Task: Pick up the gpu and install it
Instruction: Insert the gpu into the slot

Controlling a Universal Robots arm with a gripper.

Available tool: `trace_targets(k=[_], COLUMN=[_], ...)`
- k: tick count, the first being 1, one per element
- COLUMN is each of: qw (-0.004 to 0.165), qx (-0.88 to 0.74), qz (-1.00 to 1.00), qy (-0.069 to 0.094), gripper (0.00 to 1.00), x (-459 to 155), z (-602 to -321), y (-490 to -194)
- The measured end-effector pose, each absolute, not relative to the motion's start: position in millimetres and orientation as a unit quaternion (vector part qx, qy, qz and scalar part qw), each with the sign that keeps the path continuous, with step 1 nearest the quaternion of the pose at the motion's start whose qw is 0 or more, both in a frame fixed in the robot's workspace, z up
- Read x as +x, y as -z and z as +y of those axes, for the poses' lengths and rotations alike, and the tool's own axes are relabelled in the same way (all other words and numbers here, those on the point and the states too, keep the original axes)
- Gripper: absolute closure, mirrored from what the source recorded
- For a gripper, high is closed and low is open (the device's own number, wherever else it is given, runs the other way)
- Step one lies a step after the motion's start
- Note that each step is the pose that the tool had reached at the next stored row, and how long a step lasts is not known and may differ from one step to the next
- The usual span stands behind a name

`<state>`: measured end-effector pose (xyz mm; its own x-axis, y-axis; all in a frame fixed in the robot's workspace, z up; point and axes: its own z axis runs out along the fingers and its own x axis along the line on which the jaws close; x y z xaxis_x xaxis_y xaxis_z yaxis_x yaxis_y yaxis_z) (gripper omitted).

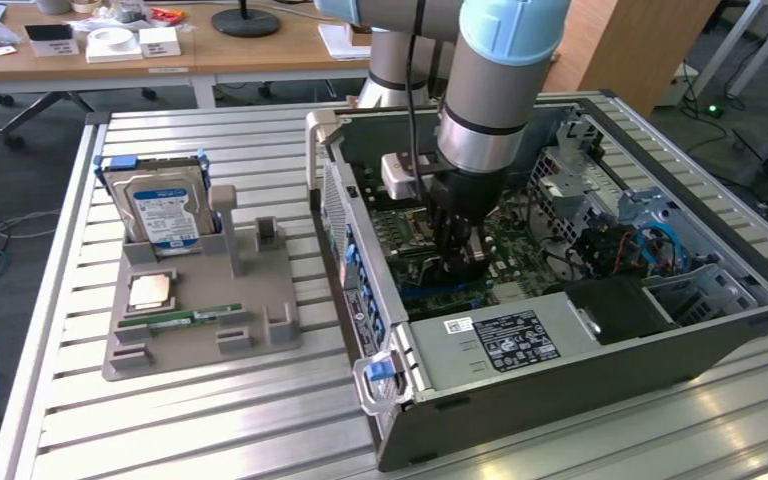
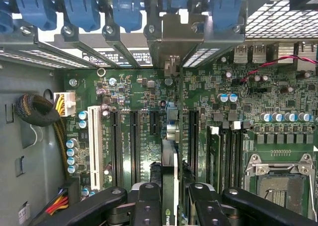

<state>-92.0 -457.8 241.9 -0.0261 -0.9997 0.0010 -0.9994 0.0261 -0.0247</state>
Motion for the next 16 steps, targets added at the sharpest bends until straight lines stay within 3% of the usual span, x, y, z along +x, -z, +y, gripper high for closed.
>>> trace_targets(k=[16], qw=[0.008], qx=[-0.698], qz=[0.716], qy=[0.009], gripper=[0.74], x=[-92.0], z=[-457.7], y=[-239.4])
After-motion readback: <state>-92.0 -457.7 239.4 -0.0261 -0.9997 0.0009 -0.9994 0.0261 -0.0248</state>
